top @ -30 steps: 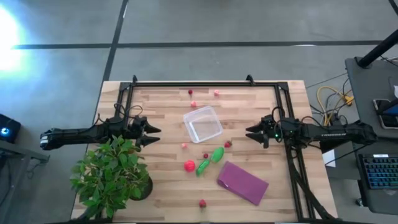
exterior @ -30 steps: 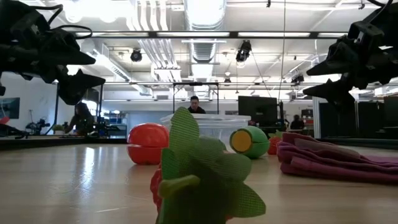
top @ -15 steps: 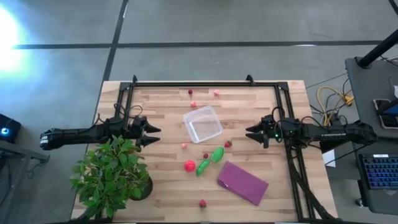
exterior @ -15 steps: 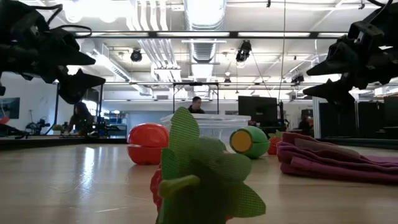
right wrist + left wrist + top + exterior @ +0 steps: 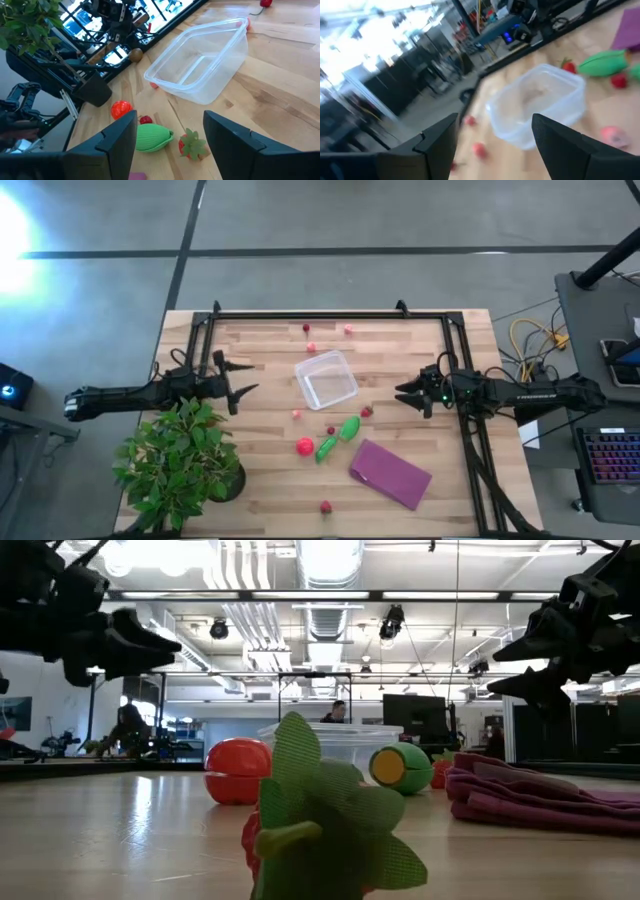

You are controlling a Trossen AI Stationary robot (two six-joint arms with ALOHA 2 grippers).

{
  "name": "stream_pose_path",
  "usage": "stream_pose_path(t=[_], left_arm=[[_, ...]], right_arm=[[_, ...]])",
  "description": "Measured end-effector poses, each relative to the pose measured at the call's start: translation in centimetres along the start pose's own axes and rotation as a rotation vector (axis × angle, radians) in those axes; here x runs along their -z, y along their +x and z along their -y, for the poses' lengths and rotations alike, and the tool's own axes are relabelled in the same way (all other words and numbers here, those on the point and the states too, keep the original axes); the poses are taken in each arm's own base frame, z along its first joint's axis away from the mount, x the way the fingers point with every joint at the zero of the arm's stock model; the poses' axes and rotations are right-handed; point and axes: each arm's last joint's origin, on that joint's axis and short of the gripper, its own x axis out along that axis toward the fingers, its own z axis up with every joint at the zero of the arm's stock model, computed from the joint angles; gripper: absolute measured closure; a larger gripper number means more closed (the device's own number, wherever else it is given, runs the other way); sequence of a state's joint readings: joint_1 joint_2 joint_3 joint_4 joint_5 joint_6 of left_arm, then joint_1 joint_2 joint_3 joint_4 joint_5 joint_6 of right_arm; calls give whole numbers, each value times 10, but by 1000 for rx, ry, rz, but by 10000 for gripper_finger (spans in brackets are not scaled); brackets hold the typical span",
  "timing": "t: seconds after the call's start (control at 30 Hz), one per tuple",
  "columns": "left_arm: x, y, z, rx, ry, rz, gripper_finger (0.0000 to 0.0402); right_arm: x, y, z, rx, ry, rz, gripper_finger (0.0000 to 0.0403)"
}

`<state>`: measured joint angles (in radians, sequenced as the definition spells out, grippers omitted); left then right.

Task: Pick and placing Produce into tupperware
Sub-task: Put the brown kiwi into the transparent bin

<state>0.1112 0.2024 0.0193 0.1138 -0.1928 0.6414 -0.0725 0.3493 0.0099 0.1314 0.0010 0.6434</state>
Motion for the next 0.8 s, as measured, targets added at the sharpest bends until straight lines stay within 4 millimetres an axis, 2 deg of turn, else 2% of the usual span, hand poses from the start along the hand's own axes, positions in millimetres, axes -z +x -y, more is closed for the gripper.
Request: stream_pose_path(t=[0.1,0.2,0.4,0.8], left_arm=[[-4,0,-3,-35,63,44,164],[-10,-1,-7,-76,1,101,164],[-18,-3,-14,-132,-374,221,164],[-22,-5,-20,-89,-1315,354,164]], right_arm=[[0,0,0,0,0,0,184],[0,0,0,0,0,0,184],[0,0,0,0,3,0,184],[-1,0,0,16,75,24,184]])
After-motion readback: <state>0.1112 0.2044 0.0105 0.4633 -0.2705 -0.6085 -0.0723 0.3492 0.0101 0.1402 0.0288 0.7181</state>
